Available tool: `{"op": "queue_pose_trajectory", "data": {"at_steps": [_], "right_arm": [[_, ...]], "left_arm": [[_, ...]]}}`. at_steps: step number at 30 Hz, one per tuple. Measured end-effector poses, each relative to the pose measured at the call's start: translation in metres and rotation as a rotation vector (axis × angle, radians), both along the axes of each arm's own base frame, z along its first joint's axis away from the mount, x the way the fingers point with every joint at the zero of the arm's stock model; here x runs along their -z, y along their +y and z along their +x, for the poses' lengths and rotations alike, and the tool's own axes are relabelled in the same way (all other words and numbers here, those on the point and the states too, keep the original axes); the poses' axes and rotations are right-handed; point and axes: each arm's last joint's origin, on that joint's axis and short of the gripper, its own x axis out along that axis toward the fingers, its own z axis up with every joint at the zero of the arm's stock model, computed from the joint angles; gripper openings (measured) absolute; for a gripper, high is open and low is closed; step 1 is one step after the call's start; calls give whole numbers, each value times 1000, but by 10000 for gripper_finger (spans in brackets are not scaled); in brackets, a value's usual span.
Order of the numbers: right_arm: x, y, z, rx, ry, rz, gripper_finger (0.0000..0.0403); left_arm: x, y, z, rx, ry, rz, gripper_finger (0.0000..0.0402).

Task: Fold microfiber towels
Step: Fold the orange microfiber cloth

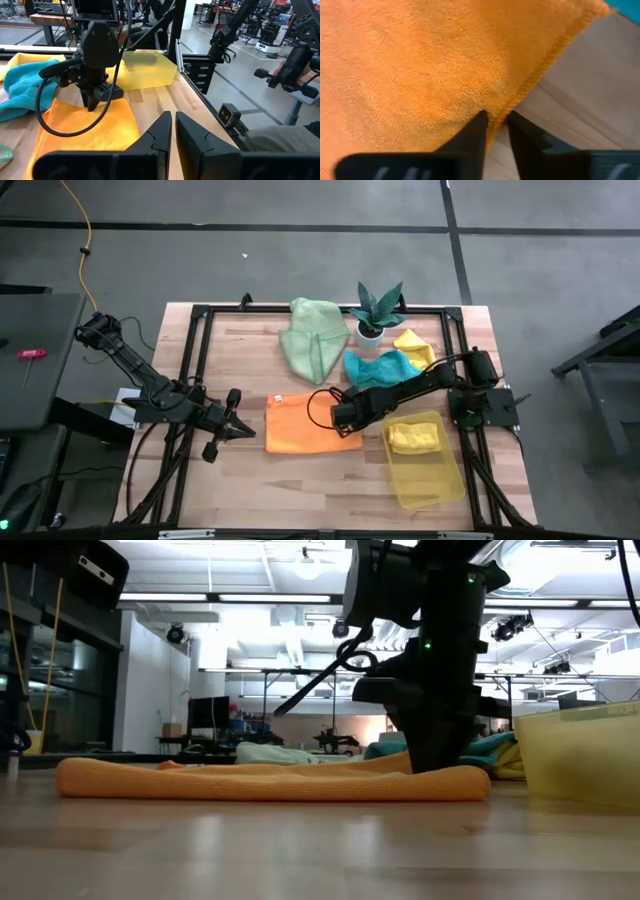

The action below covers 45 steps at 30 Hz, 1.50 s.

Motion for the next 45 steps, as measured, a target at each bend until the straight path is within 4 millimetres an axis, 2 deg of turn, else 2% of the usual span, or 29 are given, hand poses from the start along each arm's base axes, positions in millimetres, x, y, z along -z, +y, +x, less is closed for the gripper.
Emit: {"op": "queue_pose_trajectory", "data": {"at_steps": [2, 4, 11, 14, 18, 23, 30, 45], "right_arm": [[0, -1, 1, -17, -2, -3, 26], [0, -2, 1, -38, 0, -9, 8], [-8, -3, -3, -71, 12, -61, 3], [-19, -6, -13, -77, 40, -90, 1], [-48, -3, -16, -80, -57, -99, 1], [-65, 3, -20, -84, -130, -95, 0], [-67, 7, -19, -79, -166, -86, 0], [-75, 14, 8, -67, -454, -30, 0]], "left_arm": [[0, 0, 0, -8, -1, 1, 14], [0, 0, 0, -14, -2, 3, 14], [0, 0, 0, -15, -2, 5, 14], [0, 1, 0, -16, -2, 5, 14], [0, 1, 0, -18, -3, 5, 14], [0, 1, 0, -24, -3, 6, 14], [0, 1, 0, -25, -4, 6, 14], [0, 1, 0, -31, -5, 7, 14]]}}
